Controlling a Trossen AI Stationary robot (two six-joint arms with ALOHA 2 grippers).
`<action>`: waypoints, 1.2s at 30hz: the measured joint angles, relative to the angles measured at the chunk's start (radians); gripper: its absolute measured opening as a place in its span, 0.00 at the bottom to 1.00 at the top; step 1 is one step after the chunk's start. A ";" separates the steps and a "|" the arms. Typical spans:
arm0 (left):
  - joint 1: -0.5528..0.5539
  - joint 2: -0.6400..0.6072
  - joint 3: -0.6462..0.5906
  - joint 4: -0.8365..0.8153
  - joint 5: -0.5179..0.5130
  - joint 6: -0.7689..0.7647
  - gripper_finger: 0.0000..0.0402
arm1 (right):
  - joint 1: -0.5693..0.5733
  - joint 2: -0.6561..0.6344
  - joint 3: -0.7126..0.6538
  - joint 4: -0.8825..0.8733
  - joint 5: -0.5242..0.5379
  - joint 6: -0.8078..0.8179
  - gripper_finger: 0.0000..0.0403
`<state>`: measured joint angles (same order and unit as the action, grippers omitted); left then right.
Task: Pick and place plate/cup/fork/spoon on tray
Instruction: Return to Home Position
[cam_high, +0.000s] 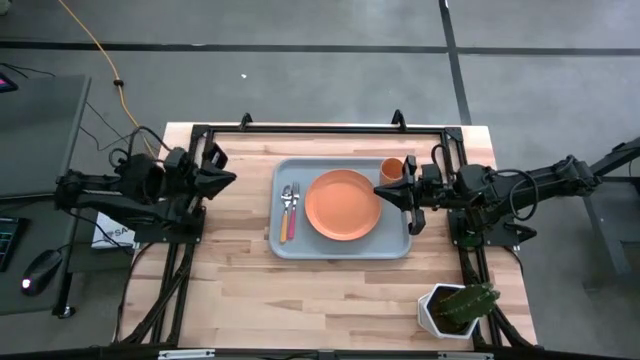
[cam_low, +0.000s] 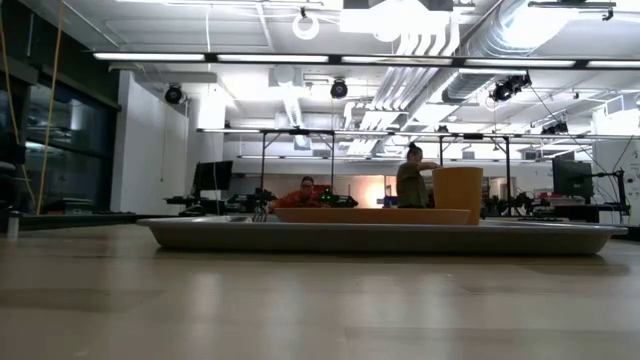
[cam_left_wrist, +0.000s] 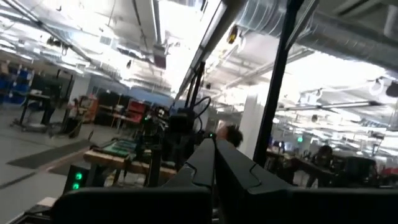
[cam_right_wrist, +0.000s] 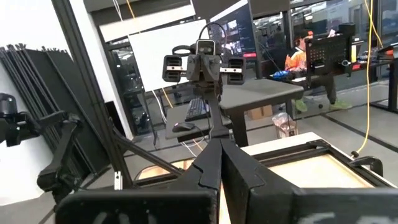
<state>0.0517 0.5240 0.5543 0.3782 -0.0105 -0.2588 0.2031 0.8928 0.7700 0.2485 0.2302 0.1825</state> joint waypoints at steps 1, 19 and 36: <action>0.000 -0.020 -0.016 0.003 0.000 -0.001 0.00 | 0.000 0.000 0.000 -0.006 0.000 0.000 0.00; -0.029 -0.205 -0.252 0.114 0.006 -0.098 0.00 | 0.000 0.000 0.000 -0.027 0.003 0.046 0.00; 0.006 -0.457 -0.326 -0.068 0.022 -0.079 0.00 | 0.000 0.001 0.000 -0.027 0.002 0.046 0.00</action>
<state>0.0581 0.0667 0.2279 0.3103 0.0116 -0.3382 0.2035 0.8934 0.7700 0.2214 0.2320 0.2282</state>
